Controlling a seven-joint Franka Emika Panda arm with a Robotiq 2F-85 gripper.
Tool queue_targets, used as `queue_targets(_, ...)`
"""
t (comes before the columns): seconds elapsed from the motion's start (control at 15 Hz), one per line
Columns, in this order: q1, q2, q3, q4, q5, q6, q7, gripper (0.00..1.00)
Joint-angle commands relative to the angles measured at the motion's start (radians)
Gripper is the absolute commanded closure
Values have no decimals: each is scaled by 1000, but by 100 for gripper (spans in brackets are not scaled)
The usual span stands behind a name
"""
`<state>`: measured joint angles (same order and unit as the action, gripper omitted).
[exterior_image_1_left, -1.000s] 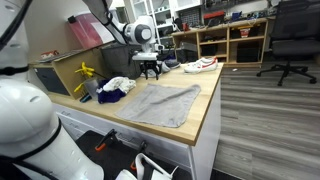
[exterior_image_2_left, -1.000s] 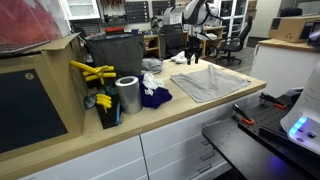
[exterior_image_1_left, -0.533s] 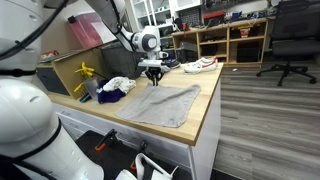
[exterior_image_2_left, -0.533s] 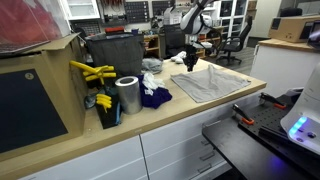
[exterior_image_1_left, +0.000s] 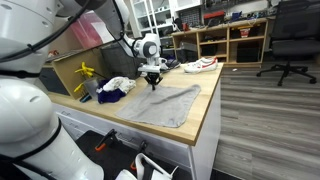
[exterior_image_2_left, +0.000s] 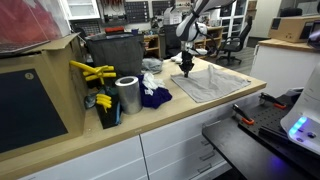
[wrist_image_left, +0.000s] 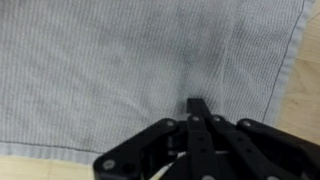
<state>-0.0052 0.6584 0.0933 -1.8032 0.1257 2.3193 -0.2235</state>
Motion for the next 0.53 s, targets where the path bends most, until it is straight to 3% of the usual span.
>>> queue_targets(0.0, 4, 47, 21, 47, 9, 7, 25, 100)
queue_targets(0.47, 7, 93, 40, 99, 11, 7, 24, 100)
